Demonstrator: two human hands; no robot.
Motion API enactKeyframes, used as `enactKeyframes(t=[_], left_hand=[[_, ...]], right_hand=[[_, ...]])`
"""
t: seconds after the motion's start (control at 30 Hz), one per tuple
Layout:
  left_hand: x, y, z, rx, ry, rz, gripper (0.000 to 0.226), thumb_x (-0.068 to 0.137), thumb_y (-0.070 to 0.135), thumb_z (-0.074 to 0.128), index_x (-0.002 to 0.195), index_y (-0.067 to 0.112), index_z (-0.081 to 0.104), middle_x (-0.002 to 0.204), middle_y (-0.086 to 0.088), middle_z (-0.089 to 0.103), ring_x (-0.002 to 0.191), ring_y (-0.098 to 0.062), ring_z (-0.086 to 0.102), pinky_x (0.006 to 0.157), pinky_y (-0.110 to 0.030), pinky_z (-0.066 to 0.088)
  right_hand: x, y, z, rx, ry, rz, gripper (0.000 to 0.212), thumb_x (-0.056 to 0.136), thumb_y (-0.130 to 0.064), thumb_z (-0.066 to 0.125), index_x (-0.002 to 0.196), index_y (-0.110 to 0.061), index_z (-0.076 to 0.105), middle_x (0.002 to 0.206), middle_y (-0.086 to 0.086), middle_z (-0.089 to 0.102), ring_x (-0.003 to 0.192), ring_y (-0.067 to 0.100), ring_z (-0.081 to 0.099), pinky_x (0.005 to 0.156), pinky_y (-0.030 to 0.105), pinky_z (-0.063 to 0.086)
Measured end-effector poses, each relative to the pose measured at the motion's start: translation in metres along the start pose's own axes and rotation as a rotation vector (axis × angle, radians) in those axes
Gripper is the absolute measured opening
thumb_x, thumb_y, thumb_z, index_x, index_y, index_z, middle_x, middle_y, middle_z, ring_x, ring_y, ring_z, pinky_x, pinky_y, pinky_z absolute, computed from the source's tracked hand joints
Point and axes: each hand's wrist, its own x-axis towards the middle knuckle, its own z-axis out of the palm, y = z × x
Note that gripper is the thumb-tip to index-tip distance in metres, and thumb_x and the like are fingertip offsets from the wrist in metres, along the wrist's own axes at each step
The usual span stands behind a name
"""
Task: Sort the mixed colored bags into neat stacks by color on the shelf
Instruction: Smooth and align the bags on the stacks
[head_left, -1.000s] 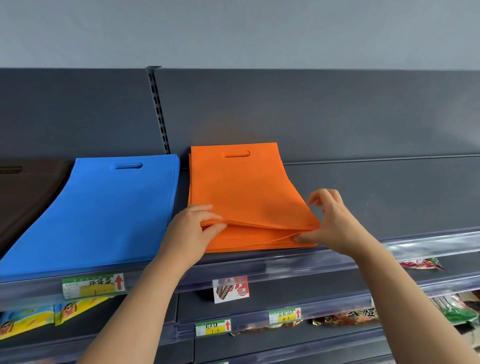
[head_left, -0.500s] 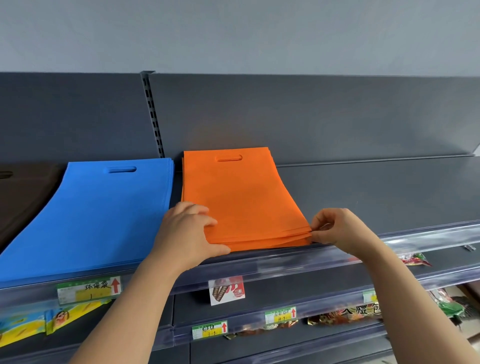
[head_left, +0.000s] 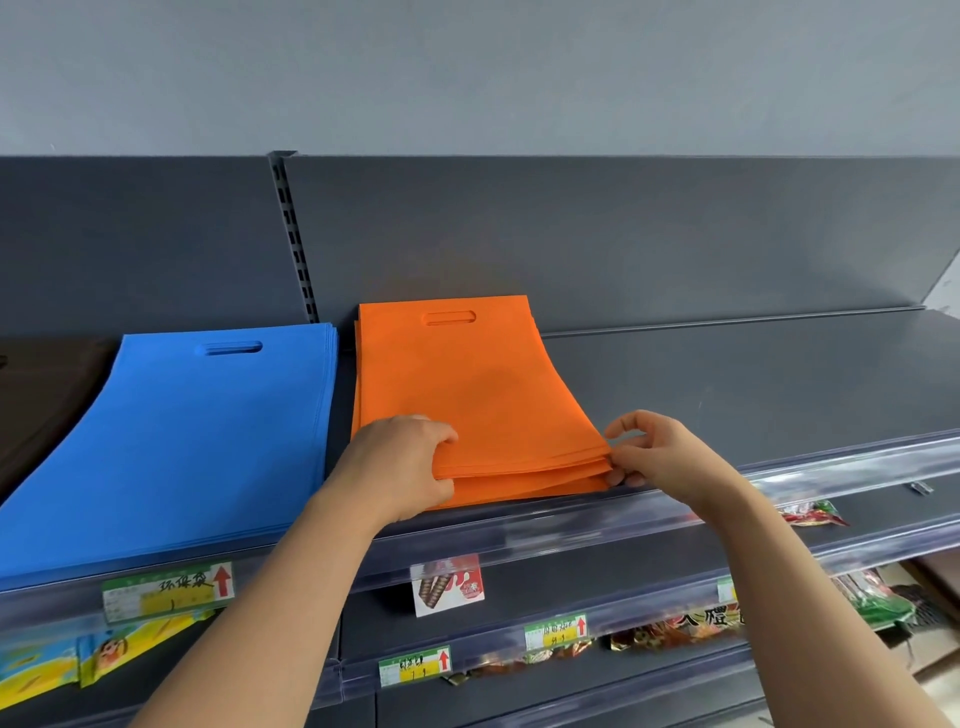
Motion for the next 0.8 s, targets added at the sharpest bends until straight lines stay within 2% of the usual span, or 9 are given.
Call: enactKeyframes(t=[0.1,0.27,0.43,0.53,0.67,0.8], left_hand=[[0.002,-0.006,-0.002,-0.036,-0.071,-0.013,0.051,0.084,0.035,0.063,0.133,0.034,0.049,0.129,0.012,0.053,0.110,-0.013,0.052,0.091,-0.028,0.046],[0.009,-0.013,0.001,-0.028,-0.020,-0.049,0.050,0.087,0.000,0.049,0.128,0.028,0.054,0.123,0.007,0.056,0.103,-0.017,0.056,0.086,-0.034,0.050],[0.010,-0.009,0.002,0.002,0.135,-0.044,0.025,0.095,0.019,0.048,0.116,0.023,0.060,0.105,0.002,0.065,0.089,-0.019,0.060,0.073,-0.030,0.048],[0.005,-0.011,-0.002,-0.035,0.206,-0.044,0.034,0.097,0.016,0.044,0.127,0.027,0.056,0.115,0.002,0.065,0.097,-0.021,0.061,0.078,-0.033,0.050],[-0.003,-0.009,-0.012,-0.035,0.280,-0.039,0.043,0.099,0.013,0.042,0.137,0.031,0.048,0.133,0.007,0.056,0.116,-0.018,0.055,0.091,-0.034,0.046],[-0.011,-0.007,-0.014,-0.037,0.343,-0.042,0.044,0.099,0.014,0.042,0.139,0.032,0.046,0.134,0.009,0.056,0.117,-0.017,0.055,0.091,-0.033,0.046]], right_hand=[[-0.001,0.001,-0.002,0.032,-0.015,0.002,0.019,0.086,-0.005,0.057,0.103,-0.015,0.056,0.074,0.009,0.073,0.076,0.021,0.065,0.077,0.034,0.053],[0.001,0.002,-0.001,0.046,-0.017,0.005,0.021,0.086,-0.006,0.059,0.106,-0.013,0.055,0.076,0.008,0.073,0.079,0.021,0.068,0.075,0.030,0.054],[0.004,0.003,0.002,0.039,0.030,0.022,0.020,0.086,-0.013,0.063,0.106,-0.014,0.056,0.071,0.008,0.072,0.067,0.016,0.065,0.069,0.028,0.053],[0.008,0.003,0.008,-0.026,0.096,0.013,0.020,0.082,-0.018,0.069,0.099,-0.016,0.059,0.070,0.006,0.070,0.056,0.012,0.062,0.061,0.025,0.049],[0.018,-0.001,0.012,0.044,0.155,0.045,0.019,0.077,-0.006,0.073,0.095,-0.009,0.066,0.070,0.004,0.065,0.053,0.013,0.058,0.053,0.023,0.049],[0.025,-0.001,0.012,0.125,0.198,0.093,0.018,0.077,0.000,0.068,0.093,-0.007,0.067,0.066,0.008,0.061,0.053,0.015,0.051,0.055,0.027,0.048]])
